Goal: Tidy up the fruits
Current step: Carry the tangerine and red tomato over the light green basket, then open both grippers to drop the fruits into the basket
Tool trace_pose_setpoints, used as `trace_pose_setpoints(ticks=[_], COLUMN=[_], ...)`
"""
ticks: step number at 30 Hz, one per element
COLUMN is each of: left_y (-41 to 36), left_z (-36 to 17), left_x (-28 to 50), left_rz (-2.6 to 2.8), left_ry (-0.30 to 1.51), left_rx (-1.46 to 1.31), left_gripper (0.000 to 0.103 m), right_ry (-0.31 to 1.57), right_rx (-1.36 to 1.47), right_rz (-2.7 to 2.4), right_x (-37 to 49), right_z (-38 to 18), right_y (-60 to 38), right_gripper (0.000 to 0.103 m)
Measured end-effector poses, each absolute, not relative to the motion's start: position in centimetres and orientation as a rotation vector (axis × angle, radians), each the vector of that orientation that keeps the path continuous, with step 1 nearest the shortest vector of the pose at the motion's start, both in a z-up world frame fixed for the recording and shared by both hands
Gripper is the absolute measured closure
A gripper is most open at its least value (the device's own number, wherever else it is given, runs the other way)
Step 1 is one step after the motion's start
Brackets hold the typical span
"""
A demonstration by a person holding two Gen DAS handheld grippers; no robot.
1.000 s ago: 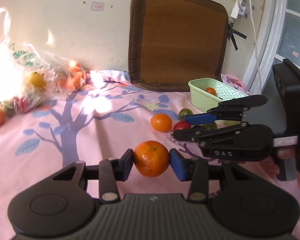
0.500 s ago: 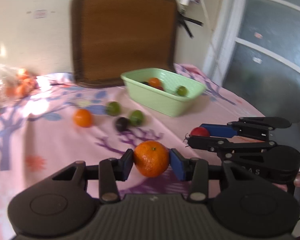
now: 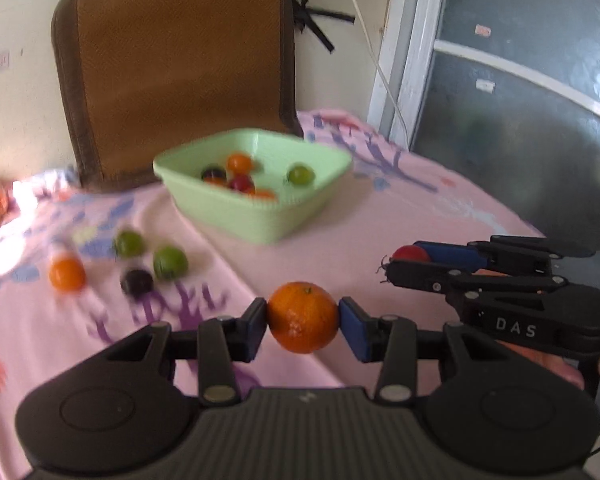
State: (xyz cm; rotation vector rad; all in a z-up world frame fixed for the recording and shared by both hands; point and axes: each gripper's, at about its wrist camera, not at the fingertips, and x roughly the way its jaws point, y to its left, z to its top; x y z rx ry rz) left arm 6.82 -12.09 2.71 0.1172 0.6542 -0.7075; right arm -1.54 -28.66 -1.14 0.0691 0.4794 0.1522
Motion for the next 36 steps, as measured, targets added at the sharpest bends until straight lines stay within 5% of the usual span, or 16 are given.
trace_pose_setpoints(ticks=[6,16,24,30,36], left_y=[-15.0,-18.5,-17.3,-8.8,-1.5], left_z=[6.0,2.5,3.7,8.8,8.2], left_x=[13.8,22.8,22.5,18.0,13.0], left_rz=[-0.693,-0.715,-0.702,-0.633,-0.402], left_ry=[0.607,0.776,0.746,0.571,0.528], left_rx=[0.080,-0.019,-0.065,-0.169,-0.127], left_gripper=[0.063,0.063,0.059,0.059,0.059], right_ry=[0.347,0.393,0.375,0.283,0.264], right_rx=[0.093,0.029,0.001,0.083,0.193], right_rz=[0.111,0.061,0.055,0.046,0.146], right_x=[3.8,10.9,10.9,8.5,4.7], right_z=[1.5,-0.4,-0.8,1.1,2.1], right_y=[-30.8,-32.0,-32.0,-32.8,-31.4], right_gripper=[0.071,0.071,0.068,0.068,0.068])
